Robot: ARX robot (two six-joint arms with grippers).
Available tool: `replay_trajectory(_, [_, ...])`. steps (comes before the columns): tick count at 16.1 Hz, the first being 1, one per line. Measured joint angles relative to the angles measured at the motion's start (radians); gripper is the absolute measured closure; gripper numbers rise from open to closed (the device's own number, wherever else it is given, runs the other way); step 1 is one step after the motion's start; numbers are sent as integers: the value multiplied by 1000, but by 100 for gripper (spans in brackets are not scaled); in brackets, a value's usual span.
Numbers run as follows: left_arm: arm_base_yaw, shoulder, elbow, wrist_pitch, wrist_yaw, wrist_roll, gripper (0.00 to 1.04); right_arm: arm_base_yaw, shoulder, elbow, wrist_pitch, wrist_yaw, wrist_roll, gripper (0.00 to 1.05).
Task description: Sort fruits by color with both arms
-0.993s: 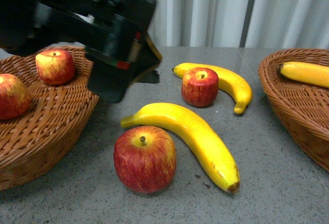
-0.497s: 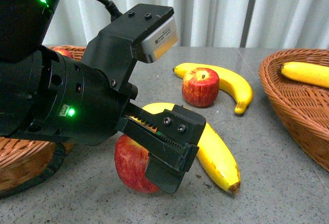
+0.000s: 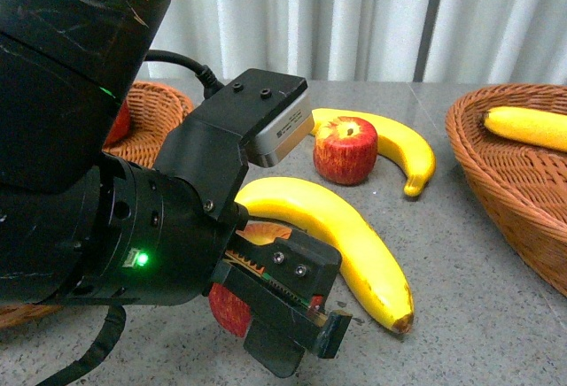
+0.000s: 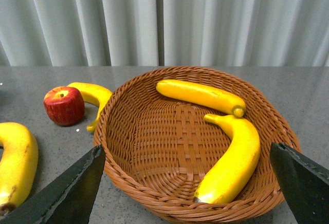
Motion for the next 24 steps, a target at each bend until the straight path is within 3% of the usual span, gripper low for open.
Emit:
replay_trajectory(3, [52, -93, 38, -22, -63, 16, 36, 0, 0, 0, 0, 0, 0, 7])
replay_trajectory(7, [303, -302, 106, -22, -234, -107, 36, 0, 0, 0, 0, 0, 0, 7])
replay_trajectory(12, [395, -236, -69, 22, -217, -314, 36, 0, 0, 0, 0, 0, 0, 7])
replay_trajectory(13, [400, -226, -69, 17, -213, -327, 30, 0, 0, 0, 0, 0, 0, 7])
replay_trajectory(15, [367, -241, -65, 1, -216, -326, 6, 0, 0, 0, 0, 0, 0, 7])
replay_trajectory(19, [206, -236, 149, -16, -218, -224, 7, 0, 0, 0, 0, 0, 0, 7])
replay_trajectory(21, [131, -97, 301, -17, -133, -119, 7, 0, 0, 0, 0, 0, 0, 7])
replay_trajectory(24, [106, 165, 477, -56, -80, -1, 7, 0, 0, 0, 0, 0, 0, 7])
